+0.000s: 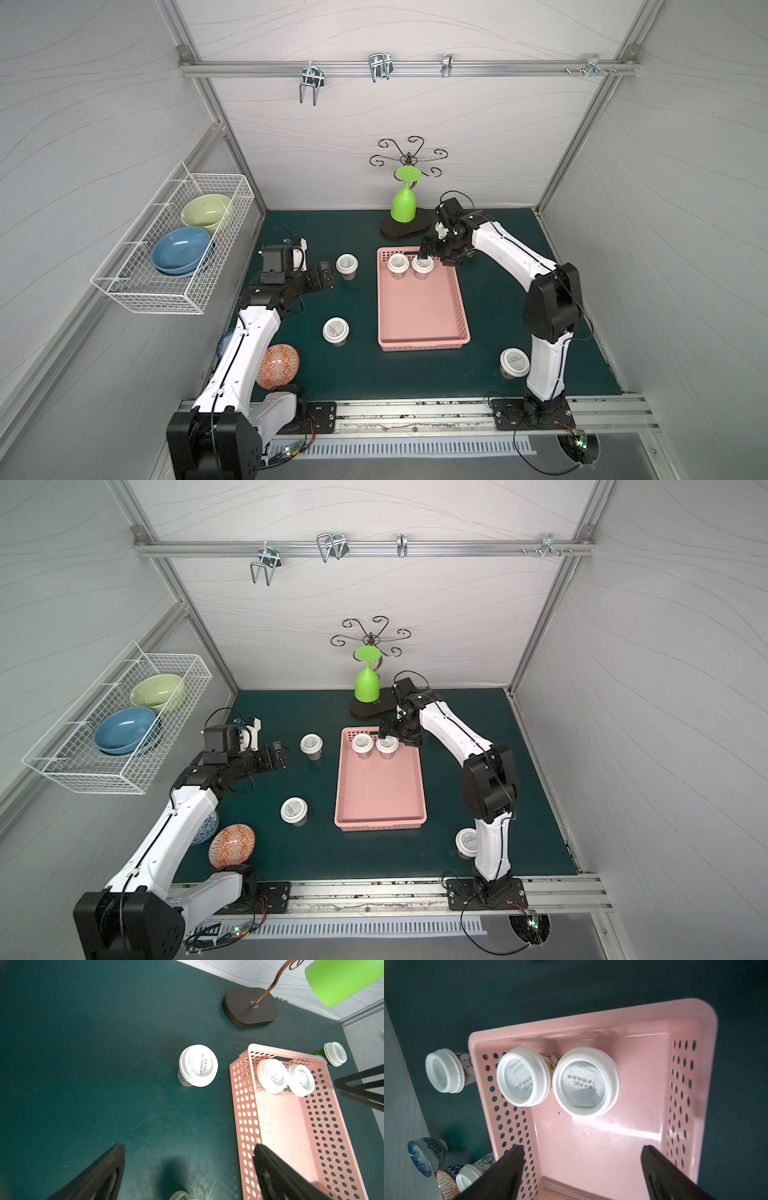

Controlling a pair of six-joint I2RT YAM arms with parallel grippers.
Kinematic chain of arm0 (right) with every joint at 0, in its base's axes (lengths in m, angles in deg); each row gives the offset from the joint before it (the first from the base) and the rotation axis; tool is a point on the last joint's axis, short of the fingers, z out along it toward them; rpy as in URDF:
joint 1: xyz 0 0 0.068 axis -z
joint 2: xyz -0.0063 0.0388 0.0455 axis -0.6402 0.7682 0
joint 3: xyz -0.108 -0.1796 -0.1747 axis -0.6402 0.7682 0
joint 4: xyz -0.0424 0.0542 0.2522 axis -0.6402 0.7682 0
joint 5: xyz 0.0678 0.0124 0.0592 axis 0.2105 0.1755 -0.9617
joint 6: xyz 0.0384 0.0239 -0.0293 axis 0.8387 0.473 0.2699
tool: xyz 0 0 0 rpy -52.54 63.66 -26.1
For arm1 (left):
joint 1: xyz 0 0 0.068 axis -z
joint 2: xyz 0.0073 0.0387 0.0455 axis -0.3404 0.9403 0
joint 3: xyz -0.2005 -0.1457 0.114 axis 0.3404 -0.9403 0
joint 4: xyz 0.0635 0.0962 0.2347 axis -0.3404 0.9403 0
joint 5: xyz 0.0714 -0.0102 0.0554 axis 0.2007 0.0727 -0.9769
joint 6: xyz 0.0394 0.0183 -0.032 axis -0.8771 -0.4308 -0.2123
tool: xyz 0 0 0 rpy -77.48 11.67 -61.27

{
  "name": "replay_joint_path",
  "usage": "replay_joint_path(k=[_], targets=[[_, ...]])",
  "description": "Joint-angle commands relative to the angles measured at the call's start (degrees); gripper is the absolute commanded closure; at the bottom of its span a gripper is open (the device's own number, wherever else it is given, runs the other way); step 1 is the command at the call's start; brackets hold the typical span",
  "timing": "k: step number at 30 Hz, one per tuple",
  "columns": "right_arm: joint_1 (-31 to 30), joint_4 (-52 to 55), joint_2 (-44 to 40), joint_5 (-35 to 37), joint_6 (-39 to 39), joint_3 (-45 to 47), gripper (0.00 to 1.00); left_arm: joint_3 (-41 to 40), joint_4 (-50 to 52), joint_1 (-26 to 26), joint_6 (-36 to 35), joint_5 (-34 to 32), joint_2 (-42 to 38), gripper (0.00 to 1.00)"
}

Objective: Put the yogurt in the basket
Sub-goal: Place the yogurt in the basket, then pick up the yogurt from the center of the board.

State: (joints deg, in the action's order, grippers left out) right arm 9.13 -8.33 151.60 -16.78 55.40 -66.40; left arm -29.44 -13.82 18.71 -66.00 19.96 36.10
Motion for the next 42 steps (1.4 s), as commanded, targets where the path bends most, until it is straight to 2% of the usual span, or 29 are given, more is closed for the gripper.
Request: replay_joint_path(k=[1, 8, 20, 27, 39, 42], targets=[[0.4, 2.3, -4.9, 2.5, -2.4, 2.4, 0.09, 0.2, -2.6, 0.1, -0.3, 0.5, -0.8, 0.01], [2.7, 1.8, -14.4, 4.3, -5.7, 8.1, 0.01, 0.6, -2.6, 0.6, -1.5, -0.1, -0.7, 0.01], [7.7, 0.6, -32.5, 7.7, -13.9, 17.3, 0.01, 2.2, -1.4, 1.1, -2.7, 0.2, 0.8, 0.01], [14.1, -6.7, -45.0, 7.6, -20.4, 28.8, 0.01, 4.4, -0.1, 1.5, -2.6, 0.8, 2.3, 0.01], [14.0, -14.5, -60.0, 12.0, -24.6, 44.6, 0.01, 9.1, 2.4, 2.6, -2.2, 0.0, 9.7, 0.01], [12.2, -16.5, -62.8, 14.6, -26.8, 48.1, 0.01, 11.4, 3.5, 2.9, -1.5, 0.7, 12.5, 0.01]])
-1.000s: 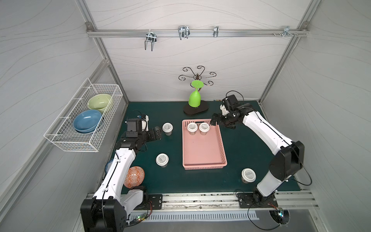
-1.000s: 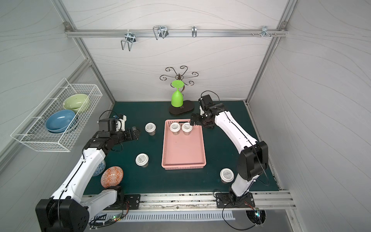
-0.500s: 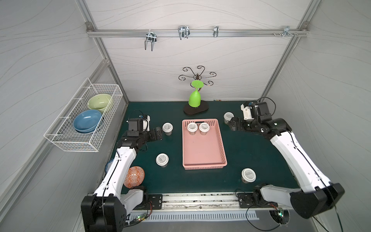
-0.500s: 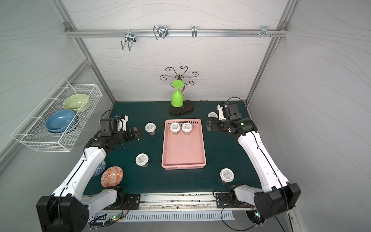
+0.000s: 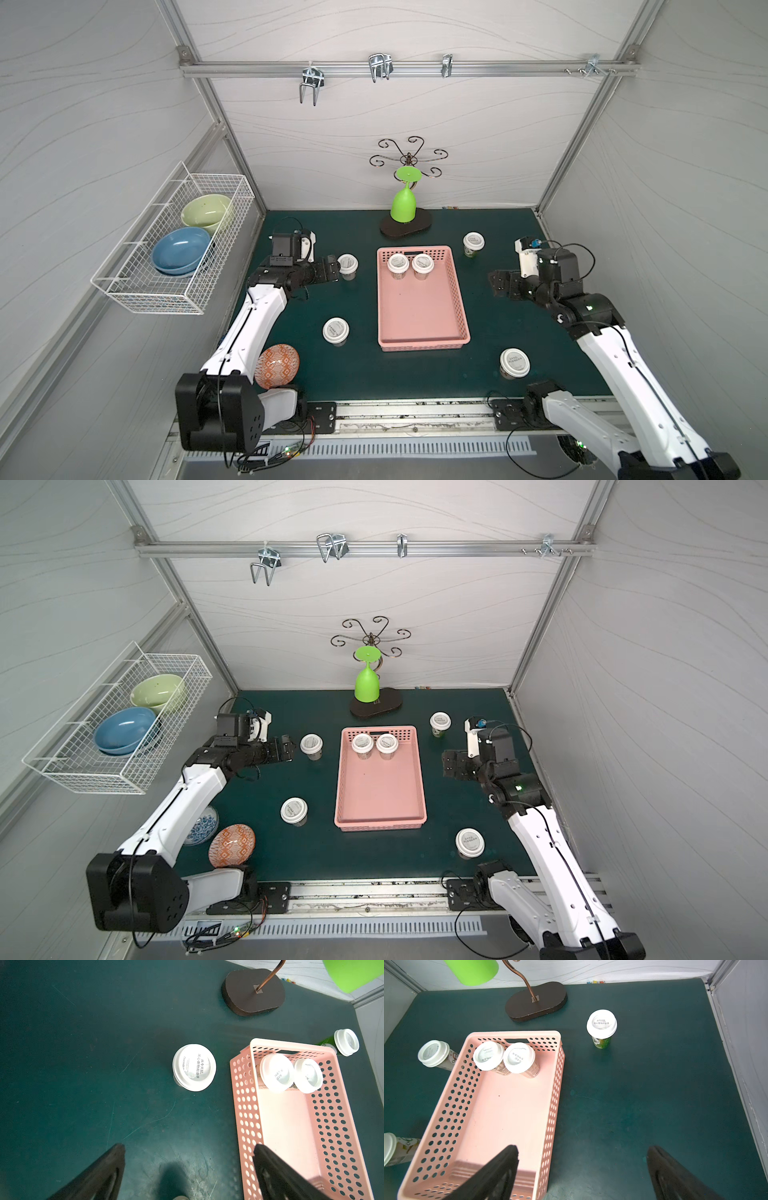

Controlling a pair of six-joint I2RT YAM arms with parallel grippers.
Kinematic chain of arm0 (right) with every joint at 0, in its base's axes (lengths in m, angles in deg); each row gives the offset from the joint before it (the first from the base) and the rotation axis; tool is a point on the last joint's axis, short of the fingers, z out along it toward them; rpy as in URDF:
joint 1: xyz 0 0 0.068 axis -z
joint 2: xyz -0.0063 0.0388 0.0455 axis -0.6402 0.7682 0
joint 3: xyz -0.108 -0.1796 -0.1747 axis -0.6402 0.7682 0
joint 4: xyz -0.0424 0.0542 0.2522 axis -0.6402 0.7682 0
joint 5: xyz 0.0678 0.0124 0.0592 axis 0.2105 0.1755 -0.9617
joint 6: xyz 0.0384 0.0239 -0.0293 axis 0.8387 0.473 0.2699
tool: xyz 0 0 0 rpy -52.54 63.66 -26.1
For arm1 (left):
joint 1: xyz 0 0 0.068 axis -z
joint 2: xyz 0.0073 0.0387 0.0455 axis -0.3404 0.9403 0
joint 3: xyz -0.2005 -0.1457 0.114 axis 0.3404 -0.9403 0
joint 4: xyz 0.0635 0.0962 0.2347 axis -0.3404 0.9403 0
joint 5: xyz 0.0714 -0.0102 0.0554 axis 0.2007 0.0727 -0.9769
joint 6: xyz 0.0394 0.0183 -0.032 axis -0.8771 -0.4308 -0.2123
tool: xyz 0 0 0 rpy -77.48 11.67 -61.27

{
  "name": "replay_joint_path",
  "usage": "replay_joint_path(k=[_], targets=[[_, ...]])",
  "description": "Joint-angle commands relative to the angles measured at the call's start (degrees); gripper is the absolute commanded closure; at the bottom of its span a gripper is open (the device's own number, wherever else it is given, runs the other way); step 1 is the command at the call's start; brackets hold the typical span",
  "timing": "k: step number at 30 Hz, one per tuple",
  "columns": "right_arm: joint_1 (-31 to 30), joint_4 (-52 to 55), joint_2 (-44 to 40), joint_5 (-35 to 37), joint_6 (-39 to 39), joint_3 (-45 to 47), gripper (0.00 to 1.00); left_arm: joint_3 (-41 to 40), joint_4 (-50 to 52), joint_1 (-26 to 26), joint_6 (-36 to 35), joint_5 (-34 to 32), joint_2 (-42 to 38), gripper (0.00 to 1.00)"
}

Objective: Put the yogurt in the basket
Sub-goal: Pick up the yogurt from the center of the board.

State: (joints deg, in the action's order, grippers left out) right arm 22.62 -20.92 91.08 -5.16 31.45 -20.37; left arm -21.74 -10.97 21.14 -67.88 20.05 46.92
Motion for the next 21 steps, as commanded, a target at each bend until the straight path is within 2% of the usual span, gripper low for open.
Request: replay_joint_path(k=[1, 10, 21], targets=[[-2.1, -4.9, -3.6, 3.7, -3.3, 3.5, 0.01, 4.0, 0.7, 0.6, 0.4, 0.7, 2.8, 0.01], [-4.4, -14.1, -15.9, 9.8, -5.2, 15.3, 0.01, 11.5, 3.1, 3.4, 0.3, -0.2, 13.8, 0.02], [-4.6, -17.4, -18.5, 13.3, -6.3, 18.2, 0.01, 23.7, 8.0, 4.6, 0.7, 0.8, 29.1, 0.02]])
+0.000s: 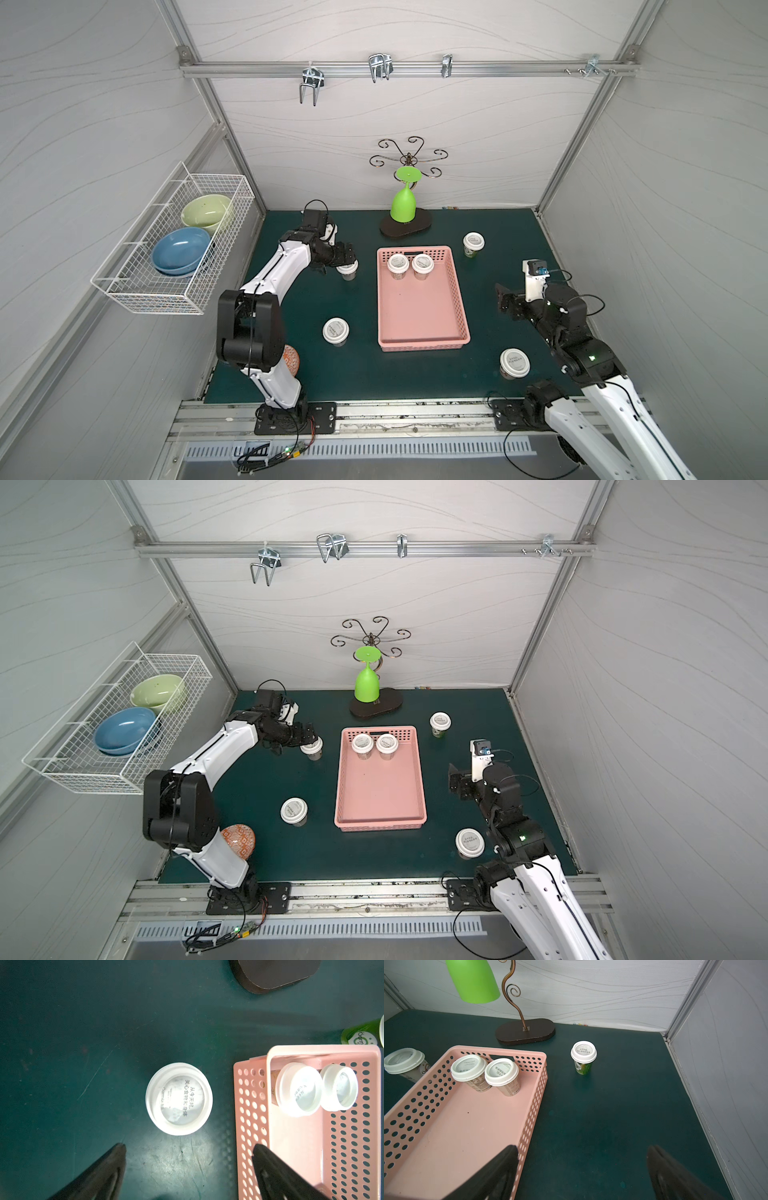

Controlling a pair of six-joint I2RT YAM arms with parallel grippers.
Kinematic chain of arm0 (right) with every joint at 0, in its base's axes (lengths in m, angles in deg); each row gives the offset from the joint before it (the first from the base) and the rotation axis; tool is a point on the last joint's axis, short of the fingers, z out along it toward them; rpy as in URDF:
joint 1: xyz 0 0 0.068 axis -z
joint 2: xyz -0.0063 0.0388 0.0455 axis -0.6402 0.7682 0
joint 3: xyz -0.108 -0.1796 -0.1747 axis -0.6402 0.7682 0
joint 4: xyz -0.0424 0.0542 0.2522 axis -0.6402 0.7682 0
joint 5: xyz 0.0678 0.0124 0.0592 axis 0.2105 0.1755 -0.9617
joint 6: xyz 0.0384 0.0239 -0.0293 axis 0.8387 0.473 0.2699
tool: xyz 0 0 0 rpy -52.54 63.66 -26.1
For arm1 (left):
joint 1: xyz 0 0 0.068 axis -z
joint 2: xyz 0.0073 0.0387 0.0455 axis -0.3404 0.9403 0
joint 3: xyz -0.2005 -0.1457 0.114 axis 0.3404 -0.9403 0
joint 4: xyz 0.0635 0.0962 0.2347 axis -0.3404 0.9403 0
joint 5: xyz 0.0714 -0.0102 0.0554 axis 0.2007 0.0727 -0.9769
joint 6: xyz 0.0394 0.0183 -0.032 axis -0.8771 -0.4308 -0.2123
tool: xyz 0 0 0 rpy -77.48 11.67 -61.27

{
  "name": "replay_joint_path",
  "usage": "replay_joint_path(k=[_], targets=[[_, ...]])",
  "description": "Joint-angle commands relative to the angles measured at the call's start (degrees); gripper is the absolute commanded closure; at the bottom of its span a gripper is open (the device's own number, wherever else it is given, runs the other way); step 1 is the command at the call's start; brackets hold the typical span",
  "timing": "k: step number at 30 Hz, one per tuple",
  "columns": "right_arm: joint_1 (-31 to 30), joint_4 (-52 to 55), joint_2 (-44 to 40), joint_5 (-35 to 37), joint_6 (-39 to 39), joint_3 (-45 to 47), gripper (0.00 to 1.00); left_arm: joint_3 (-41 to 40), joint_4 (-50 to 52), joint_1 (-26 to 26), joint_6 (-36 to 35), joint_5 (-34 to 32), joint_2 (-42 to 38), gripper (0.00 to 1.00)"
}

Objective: Put the yogurt in the basket
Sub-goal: Pick up the yogurt from the center of the board.

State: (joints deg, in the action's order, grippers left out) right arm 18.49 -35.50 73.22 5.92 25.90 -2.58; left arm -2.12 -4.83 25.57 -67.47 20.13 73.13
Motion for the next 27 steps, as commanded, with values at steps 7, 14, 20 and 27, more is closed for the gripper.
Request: replay_joint_path(k=[7, 14, 20, 27], targets=[[-0.6, -3.5, -1.3, 2.3, -0.8, 1.0, 0.01, 7.4, 2.5, 0.4, 0.8, 3.0, 8.3, 0.02], [-0.7, -3.7, -1.6, 2.4, -0.9, 1.3, 0.01, 9.2, 2.3, 0.7, 0.8, 4.3, 12.2, 0.02], [-0.7, -3.7, -1.6, 2.1, -1.0, 1.2, 0.01, 10.4, 2.5, 0.7, 1.0, 4.9, 14.4, 0.03], [-0.7, -3.8, -1.3, 1.9, -1.0, 1.1, 0.01, 12.0, 3.1, 0.7, 1.5, 4.2, 16.4, 0.10]])
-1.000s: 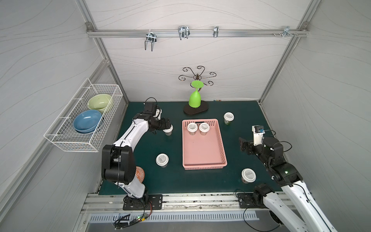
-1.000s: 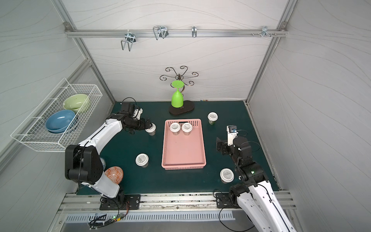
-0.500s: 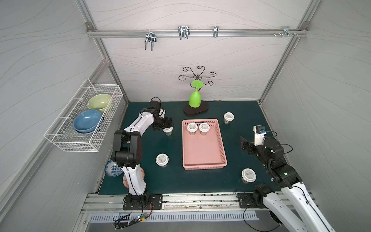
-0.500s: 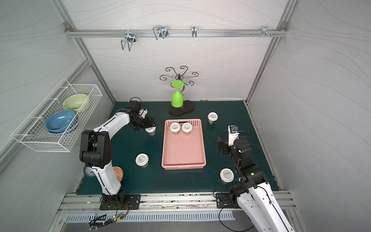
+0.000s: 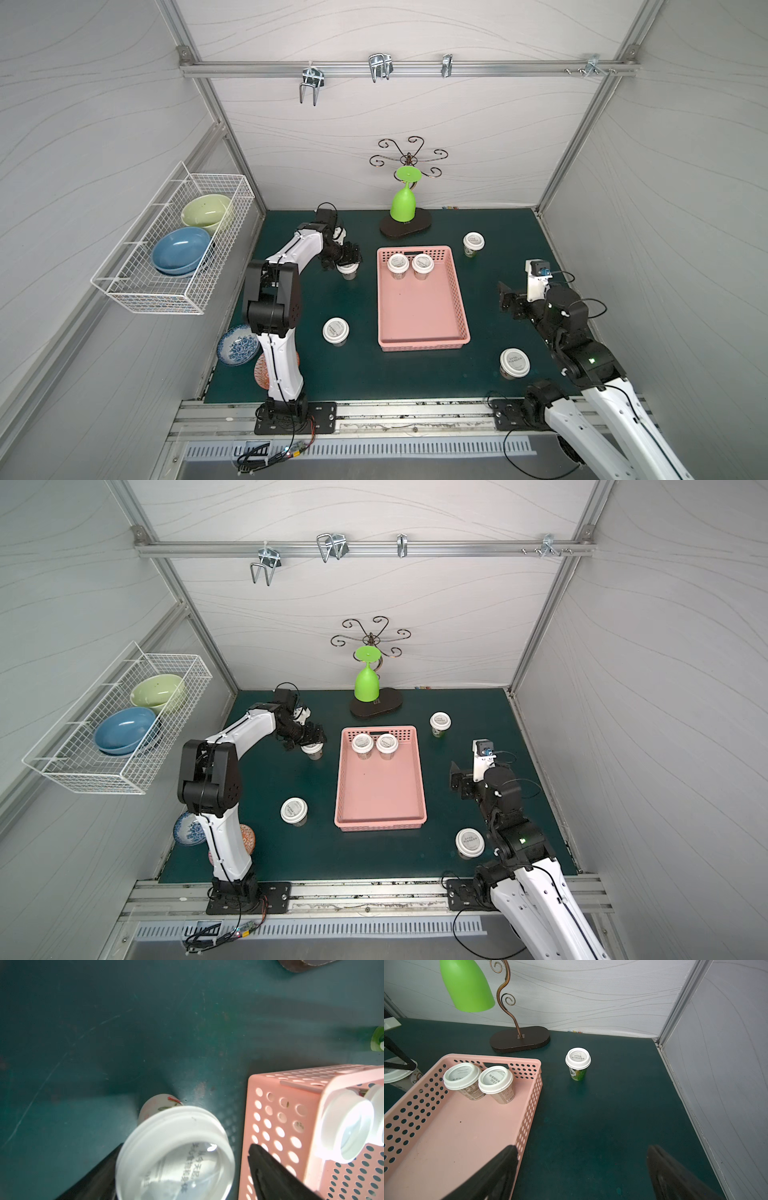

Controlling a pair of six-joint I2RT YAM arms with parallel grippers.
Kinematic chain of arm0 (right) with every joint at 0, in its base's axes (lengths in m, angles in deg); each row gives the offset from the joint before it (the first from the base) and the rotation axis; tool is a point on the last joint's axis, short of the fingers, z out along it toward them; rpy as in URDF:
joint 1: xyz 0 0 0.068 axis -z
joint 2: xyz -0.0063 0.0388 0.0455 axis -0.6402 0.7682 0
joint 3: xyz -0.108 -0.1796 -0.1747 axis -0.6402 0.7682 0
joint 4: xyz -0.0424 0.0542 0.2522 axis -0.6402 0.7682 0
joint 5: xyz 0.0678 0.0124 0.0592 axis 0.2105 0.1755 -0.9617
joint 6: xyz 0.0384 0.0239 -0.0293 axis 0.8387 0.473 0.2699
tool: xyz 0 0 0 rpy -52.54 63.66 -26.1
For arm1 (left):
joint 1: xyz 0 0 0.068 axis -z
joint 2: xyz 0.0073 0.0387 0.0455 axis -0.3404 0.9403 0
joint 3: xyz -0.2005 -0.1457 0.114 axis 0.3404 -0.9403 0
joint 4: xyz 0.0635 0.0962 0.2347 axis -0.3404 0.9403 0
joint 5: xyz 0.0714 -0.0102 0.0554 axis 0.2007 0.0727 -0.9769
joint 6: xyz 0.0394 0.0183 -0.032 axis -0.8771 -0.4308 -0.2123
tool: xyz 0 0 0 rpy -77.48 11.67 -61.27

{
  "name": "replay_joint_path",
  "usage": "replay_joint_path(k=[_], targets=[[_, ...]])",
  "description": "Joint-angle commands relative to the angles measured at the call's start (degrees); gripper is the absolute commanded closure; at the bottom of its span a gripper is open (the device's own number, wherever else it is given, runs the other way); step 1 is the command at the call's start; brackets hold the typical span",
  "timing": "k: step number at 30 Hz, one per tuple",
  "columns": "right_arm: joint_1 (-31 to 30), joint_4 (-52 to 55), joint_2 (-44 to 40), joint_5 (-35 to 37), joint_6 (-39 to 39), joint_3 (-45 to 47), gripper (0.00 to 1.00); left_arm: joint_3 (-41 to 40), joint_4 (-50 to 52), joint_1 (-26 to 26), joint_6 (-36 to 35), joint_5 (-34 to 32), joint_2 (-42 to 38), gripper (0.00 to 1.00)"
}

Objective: Put the yogurt in the basket
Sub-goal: Pick up the yogurt from the center of the board.

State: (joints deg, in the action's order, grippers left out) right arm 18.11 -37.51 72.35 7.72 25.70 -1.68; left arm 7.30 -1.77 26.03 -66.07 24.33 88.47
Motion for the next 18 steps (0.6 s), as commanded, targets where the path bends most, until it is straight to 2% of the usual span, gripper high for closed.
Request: replay_joint_path(k=[1, 11, 18], targets=[[-0.3, -1.8, -0.6, 0.5, -0.8, 0.4, 0.01, 2.9, 0.3, 0.3, 0.4, -0.1, 1.4, 0.12], [-0.5, -2.1, 0.0, 1.1, -0.8, 0.6, 0.01, 2.6, 1.7, 0.2, 1.9, 1.1, -0.1, 0.24], [-0.6, -2.1, -0.2, 1.5, -1.1, 0.6, 0.01, -1.1, 0.1, 0.2, 3.5, 2.8, -5.5, 0.28]])
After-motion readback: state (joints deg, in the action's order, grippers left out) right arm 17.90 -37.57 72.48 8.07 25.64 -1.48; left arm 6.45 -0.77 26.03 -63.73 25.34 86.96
